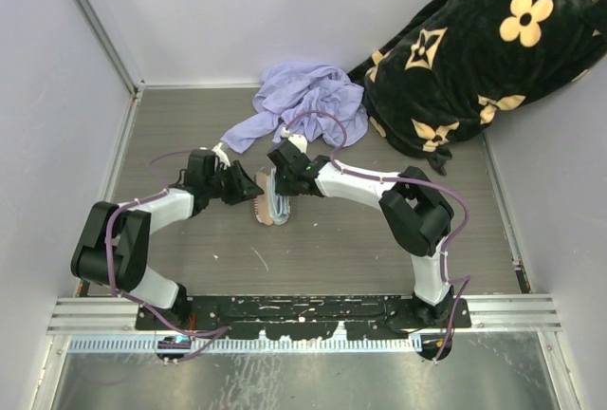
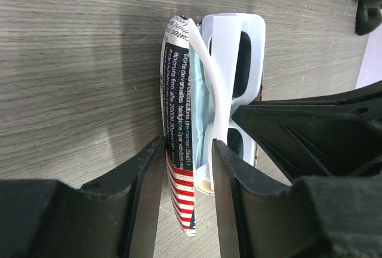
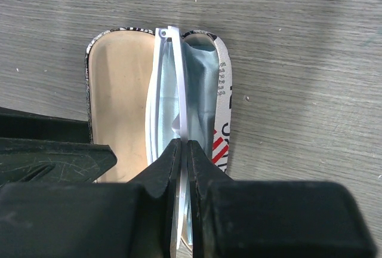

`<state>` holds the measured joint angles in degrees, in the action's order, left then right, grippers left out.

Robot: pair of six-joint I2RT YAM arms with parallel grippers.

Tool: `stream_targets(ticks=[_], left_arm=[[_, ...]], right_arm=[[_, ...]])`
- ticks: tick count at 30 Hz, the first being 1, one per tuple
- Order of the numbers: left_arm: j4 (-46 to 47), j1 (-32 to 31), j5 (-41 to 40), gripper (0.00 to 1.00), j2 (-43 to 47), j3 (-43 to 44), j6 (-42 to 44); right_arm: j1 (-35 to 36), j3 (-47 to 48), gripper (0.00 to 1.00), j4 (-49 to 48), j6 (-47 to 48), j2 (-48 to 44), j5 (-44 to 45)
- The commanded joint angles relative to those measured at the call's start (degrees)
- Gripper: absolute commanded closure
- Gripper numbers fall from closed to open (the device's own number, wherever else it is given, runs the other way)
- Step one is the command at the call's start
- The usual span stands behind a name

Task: Organize the sunglasses
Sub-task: Place the sunglasses at the center of the board.

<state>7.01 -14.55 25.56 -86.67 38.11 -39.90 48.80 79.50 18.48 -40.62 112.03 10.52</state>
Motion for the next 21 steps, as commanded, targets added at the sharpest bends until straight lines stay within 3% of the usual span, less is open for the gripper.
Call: stream_targets(ticks=[1,17,21], left_arm=[[2.1,-0.8,2.1,0.62,0.4,1.9,0.9],[-0.9,-1.8,1.1,0.62,1.0,4.4,1.4],[-1.9,-2.7,0.8,0.62,1.1,5.3,1.7]], right_arm=[[0.1,0.1,1.00,-1.4,0.3,-0.6,1.5],[-0.7,-3.2,0.99,-1.7,1.9,-2.9,3.9],[-0.9,-4.1,0.95,-2.1,2.0,-3.2,3.9]])
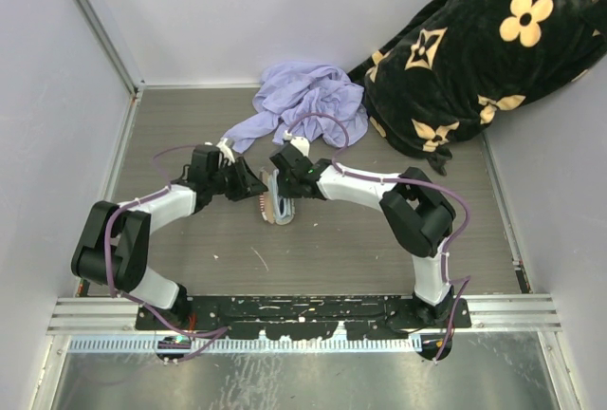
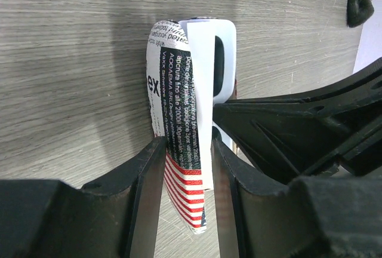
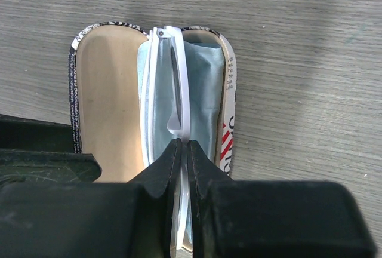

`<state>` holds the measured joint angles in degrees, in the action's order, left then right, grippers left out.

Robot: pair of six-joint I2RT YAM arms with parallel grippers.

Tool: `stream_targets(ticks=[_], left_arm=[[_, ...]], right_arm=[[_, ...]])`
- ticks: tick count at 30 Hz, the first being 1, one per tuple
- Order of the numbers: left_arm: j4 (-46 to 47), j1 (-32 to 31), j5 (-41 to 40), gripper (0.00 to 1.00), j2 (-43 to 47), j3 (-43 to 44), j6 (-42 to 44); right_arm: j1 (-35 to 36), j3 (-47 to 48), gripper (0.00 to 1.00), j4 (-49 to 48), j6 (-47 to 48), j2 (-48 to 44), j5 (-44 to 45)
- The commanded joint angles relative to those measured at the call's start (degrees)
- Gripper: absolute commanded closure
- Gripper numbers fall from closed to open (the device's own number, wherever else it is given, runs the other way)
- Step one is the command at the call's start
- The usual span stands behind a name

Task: Organize the sunglasses
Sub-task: Place the sunglasses at the center of the board.

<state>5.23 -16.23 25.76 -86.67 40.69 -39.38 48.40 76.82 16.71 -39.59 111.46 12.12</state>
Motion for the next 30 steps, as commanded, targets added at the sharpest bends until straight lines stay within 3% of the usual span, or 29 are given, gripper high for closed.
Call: stream_targets(ticks=[1,4,14,30], left_arm=[[-0.6,-1.3,0.3,0.62,1.1,3.1,1.3],[-1.9,-1.9,-0.4,0.62,1.3,4.0,1.8],[-3.9,-3.5,-1.9,0.62,1.3,5.8,2.3],[-5.5,-4.6,-2.9,0.62,1.6,7.2,2.7]], right_arm=[[-0.7,-1.7,0.91,-0.4,1.1,-2.8,2.4],[-1.0,-2.6,0.83,-0.7,1.0,-3.4,2.6],[-1.9,-4.4,0.75,-1.4,1.8,-5.5,2.4],[-2.7,-6.1,0.72,-1.0,3.2,-9.2,3.4]])
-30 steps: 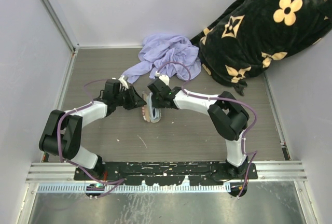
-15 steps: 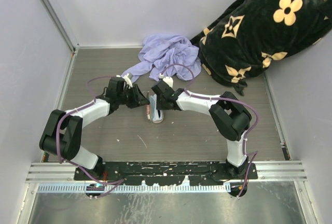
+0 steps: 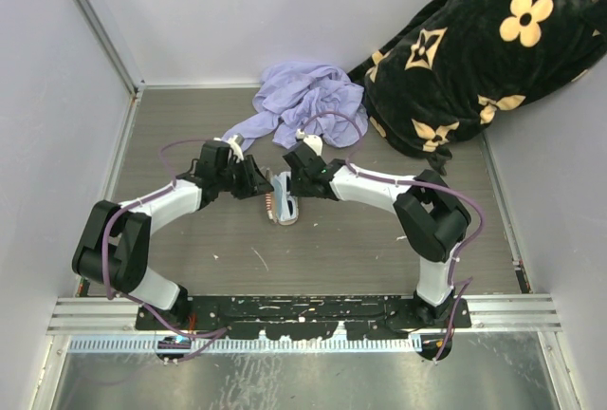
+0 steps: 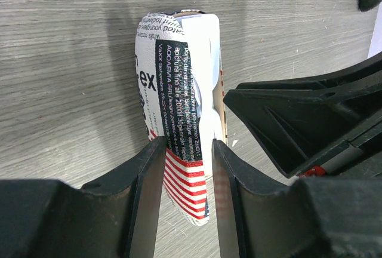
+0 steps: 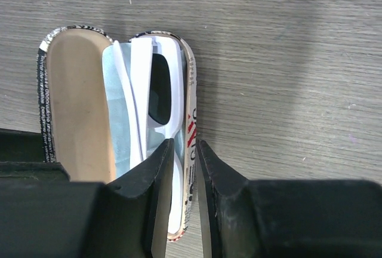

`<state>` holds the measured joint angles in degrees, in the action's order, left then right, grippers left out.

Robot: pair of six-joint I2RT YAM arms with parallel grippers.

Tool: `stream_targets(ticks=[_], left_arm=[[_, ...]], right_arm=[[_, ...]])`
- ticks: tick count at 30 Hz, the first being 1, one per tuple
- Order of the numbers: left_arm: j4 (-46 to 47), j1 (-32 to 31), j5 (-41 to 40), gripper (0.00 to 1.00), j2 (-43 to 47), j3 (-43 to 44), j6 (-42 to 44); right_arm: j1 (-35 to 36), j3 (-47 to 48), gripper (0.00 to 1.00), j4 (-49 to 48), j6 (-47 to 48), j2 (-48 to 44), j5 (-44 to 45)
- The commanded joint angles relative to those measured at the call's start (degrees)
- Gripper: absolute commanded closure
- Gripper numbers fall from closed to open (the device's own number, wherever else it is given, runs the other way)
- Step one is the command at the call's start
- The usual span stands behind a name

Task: Organize the sunglasses
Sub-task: Place the sunglasses at the center of the board.

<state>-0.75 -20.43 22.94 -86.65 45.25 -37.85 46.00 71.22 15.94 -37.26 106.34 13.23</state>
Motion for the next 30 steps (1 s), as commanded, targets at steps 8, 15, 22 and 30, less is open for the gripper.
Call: stream_targets(ticks=[8,15,22,30], left_arm=[[0.2,-0.7,-0.1,0.62,1.6,3.2,1.2],[-0.3,-1.1,-0.1,0.62,1.5,3.9,1.2],[-0.7,-1.6,-0.3,0.61,1.8,4.3,1.3],[-1.3,-1.9,-0.6,0.61,1.2,4.6,1.6]], right_arm=[[-1.9,-1.9,0.77,0.0,1.3,-5.3,2.7],[-3.8,-2.3,0.82,-1.0,2.2,-3.8,0.6],[-6.5,-3.2,0.82,-5.9,2.7,-1.7,-10.0],[-7.2,-3.1,0.82,-6.8,2.8,-0.3,-12.0]])
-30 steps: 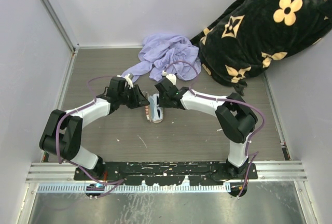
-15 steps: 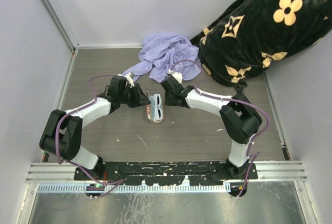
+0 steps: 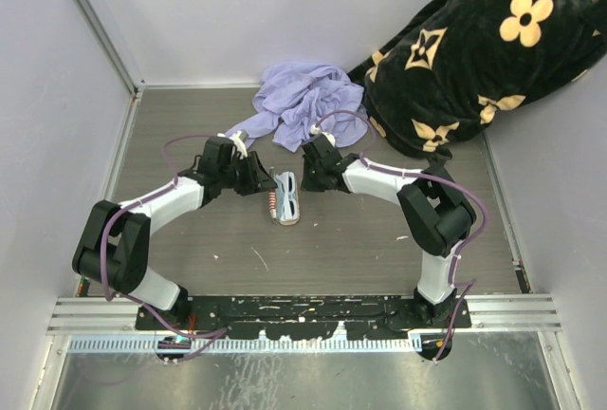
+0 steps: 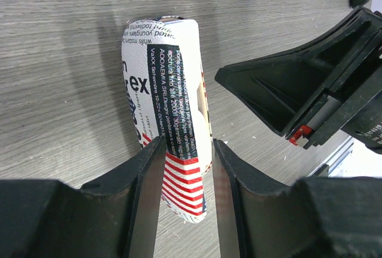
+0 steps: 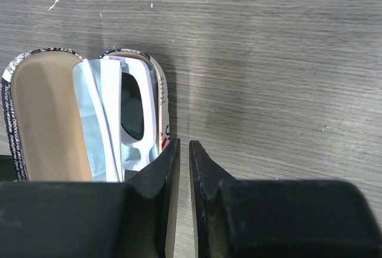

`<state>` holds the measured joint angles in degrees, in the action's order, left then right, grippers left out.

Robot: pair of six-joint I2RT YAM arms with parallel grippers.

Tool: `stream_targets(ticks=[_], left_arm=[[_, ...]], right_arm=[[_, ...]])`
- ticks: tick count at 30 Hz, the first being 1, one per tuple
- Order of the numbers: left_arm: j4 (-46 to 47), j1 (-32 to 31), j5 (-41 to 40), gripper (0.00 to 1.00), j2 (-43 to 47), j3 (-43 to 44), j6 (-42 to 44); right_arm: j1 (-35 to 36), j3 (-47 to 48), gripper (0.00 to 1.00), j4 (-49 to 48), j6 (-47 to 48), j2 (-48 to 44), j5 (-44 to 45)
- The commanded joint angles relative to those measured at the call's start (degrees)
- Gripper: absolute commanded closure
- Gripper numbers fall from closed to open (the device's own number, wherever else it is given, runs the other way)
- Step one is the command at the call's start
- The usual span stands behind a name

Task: Organize the sunglasses
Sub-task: Place the sunglasses at the center of the board.

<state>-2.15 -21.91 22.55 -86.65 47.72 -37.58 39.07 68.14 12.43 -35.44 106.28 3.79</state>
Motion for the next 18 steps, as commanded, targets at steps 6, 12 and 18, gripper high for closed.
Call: stream_targets(ticks=[6,12,18], left_arm=[[0.0,-0.9,-0.2,0.61,0.7,2.8,1.4],[-0.1,-1.2,-0.5,0.61,0.6,3.2,1.5],[0.0,-1.4,-0.6,0.61,0.2,3.2,1.5]], right_arm=[[-0.3,-1.0,0.78,-3.7,0.9,-1.1,-3.7],[-0.4,-2.9,0.73,-3.3,1.5,-3.1,-4.2],[-0.2,-3.2,0.72,-3.4,1.7,-3.5,-5.7]])
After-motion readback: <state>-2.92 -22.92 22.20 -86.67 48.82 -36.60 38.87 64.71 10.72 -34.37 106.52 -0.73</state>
